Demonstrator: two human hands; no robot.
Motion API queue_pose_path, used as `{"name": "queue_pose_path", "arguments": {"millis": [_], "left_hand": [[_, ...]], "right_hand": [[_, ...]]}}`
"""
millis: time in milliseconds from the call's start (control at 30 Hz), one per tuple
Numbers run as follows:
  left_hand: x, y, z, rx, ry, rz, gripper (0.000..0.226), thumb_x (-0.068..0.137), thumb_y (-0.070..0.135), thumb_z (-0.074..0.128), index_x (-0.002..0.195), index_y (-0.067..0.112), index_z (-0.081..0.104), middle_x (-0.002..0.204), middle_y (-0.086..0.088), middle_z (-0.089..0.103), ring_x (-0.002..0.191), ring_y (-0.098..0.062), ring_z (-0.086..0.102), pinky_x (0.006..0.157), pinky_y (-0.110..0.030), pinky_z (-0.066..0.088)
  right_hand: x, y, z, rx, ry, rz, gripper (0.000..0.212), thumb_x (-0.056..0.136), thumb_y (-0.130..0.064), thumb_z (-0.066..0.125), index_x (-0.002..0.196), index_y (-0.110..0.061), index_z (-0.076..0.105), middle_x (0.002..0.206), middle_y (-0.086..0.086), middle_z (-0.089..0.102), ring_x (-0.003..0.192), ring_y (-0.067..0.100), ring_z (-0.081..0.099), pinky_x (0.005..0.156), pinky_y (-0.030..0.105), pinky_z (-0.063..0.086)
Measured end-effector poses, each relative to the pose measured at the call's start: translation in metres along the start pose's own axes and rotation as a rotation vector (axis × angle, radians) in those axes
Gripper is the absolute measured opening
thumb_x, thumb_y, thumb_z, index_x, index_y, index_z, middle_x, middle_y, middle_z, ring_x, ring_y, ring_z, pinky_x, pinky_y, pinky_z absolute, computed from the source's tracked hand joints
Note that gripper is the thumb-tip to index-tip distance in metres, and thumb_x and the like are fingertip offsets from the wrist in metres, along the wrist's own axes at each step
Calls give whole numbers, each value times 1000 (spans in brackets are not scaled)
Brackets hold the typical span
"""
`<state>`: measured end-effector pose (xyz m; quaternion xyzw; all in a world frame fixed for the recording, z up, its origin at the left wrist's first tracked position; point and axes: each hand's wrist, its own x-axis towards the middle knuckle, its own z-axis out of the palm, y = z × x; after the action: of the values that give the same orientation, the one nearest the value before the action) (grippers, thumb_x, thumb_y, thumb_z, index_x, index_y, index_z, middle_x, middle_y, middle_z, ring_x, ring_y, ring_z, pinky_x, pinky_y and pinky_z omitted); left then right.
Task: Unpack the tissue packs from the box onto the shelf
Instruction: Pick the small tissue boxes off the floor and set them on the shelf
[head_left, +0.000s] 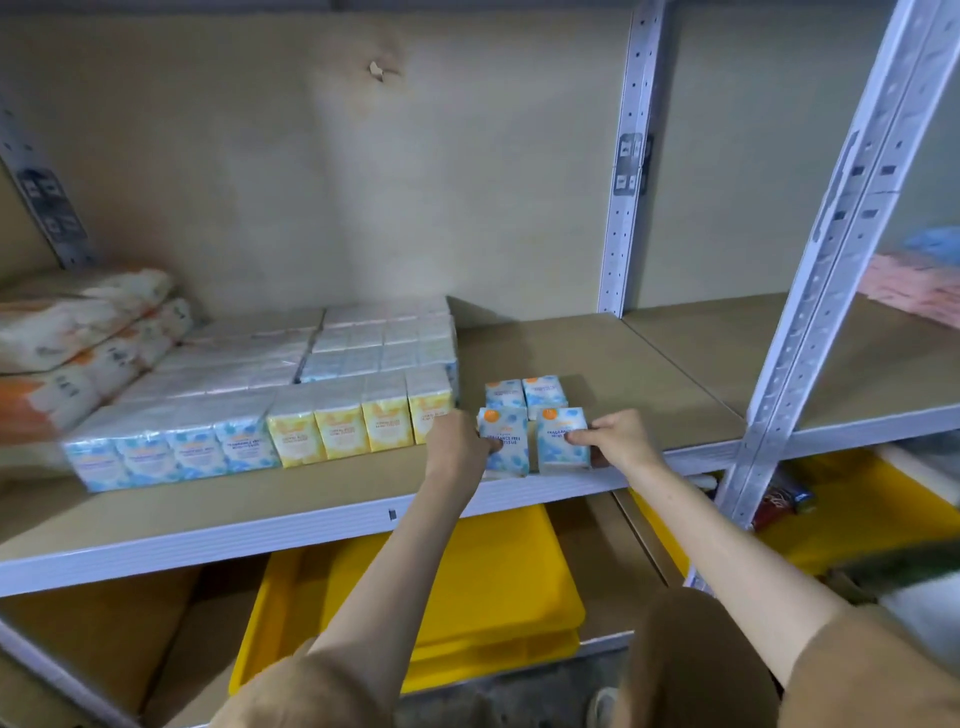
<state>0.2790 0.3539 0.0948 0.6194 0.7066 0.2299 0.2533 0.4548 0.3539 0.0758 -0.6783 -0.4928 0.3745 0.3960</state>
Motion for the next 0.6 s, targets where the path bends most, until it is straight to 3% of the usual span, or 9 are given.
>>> {"name": "queue_pose_path", "arguments": {"millis": [100, 200, 267, 300, 333, 367, 467, 600], "left_hand": [[16, 0, 8, -17, -20, -29, 48, 87, 22, 65, 50, 10, 37, 52, -2, 39, 45, -11, 34, 41, -21, 26], [23, -4, 15, -64, -16, -25, 49, 90, 20, 61, 49, 8, 37, 50, -4, 38, 43, -14, 33, 44, -22, 27], [21, -5, 13, -53, -15, 56, 32, 90, 22, 61, 64, 5, 57, 65, -10, 56, 56, -21, 51, 54, -23, 37], [19, -5, 11, -34, -20, 120, 23, 89, 24, 62, 89, 2, 67, 88, -13, 66, 77, -25, 62, 65, -26, 44], [18, -6, 9, -7, -32, 170, 34, 87, 26, 64, 112, 3, 64, 111, -14, 65, 99, -26, 62, 78, -28, 47], [17, -8, 6, 28, -46, 234, 45, 85, 27, 67, 123, 5, 58, 124, -12, 60, 110, -25, 58, 87, -29, 47], [16, -12, 7, 172, -124, 323, 54, 79, 26, 72, 127, 7, 56, 131, -10, 54, 116, -24, 54, 92, -31, 48], [17, -12, 16, 213, -125, 345, 48, 83, 21, 69, 127, 6, 56, 132, -11, 52, 118, -24, 53, 97, -30, 45]], "right_hand": [[15, -3, 5, -10, 11, 23, 40, 74, -9, 75, 96, 23, 62, 98, 29, 71, 75, 35, 69, 77, 48, 56], [20, -2, 9, -118, 40, -27, 31, 77, -15, 74, 90, 13, 69, 98, 26, 72, 82, 32, 68, 71, 41, 55], [18, -2, 10, -249, 59, -114, 30, 79, -19, 71, 95, 6, 69, 102, 20, 72, 84, 27, 65, 67, 32, 47], [17, -3, 9, -304, 62, -162, 32, 80, -21, 71, 101, 3, 67, 106, 16, 70, 89, 25, 64, 69, 31, 46], [16, -3, 7, -350, 48, -211, 37, 80, -23, 71, 108, 0, 65, 109, 13, 68, 94, 24, 63, 71, 30, 45], [15, -4, 6, -397, 15, -254, 43, 79, -26, 72, 114, -3, 62, 111, 11, 64, 96, 21, 60, 73, 28, 43], [15, -3, 3, -575, -101, -323, 53, 76, -28, 74, 122, -8, 59, 116, 8, 55, 105, 21, 53, 81, 29, 42], [19, 1, 3, -685, -119, -338, 49, 77, -22, 73, 122, -8, 60, 127, 11, 54, 115, 25, 52, 96, 33, 43]]}}
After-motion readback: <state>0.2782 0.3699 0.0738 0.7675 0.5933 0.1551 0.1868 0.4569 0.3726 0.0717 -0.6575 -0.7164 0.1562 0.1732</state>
